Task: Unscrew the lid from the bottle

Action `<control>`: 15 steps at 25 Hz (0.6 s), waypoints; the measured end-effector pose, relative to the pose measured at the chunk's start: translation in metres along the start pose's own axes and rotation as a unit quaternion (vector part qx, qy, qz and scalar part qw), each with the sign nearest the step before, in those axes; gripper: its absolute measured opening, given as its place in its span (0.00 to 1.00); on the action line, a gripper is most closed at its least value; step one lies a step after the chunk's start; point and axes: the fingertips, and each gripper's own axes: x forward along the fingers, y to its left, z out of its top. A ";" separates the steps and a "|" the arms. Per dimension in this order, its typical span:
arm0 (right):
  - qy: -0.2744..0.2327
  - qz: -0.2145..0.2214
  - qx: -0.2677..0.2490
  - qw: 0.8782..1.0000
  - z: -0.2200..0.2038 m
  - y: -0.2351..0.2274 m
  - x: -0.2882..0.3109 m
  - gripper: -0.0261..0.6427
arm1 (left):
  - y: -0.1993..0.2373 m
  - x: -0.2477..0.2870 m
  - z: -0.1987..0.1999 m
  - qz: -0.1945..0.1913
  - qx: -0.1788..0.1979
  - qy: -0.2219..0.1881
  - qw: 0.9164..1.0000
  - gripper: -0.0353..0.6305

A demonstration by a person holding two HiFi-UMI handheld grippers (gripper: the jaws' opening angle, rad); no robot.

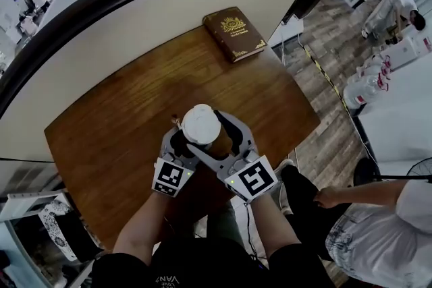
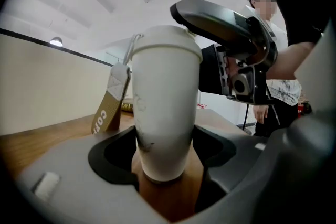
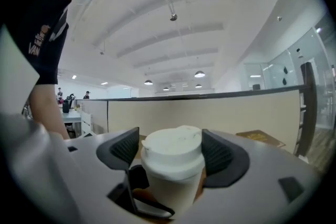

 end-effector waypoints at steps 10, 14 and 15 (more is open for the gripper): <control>0.017 -0.025 0.005 1.000 -0.006 -0.008 0.009 0.54 | 0.001 0.002 -0.001 0.002 -0.005 -0.002 1.000 0.56; 0.018 -0.040 -0.003 0.999 -0.006 -0.008 0.009 0.54 | 0.001 0.001 -0.002 0.000 -0.003 0.002 1.000 0.56; 0.018 -0.044 -0.003 0.999 -0.005 -0.008 0.008 0.54 | 0.000 0.000 -0.002 0.000 -0.002 0.003 1.000 0.56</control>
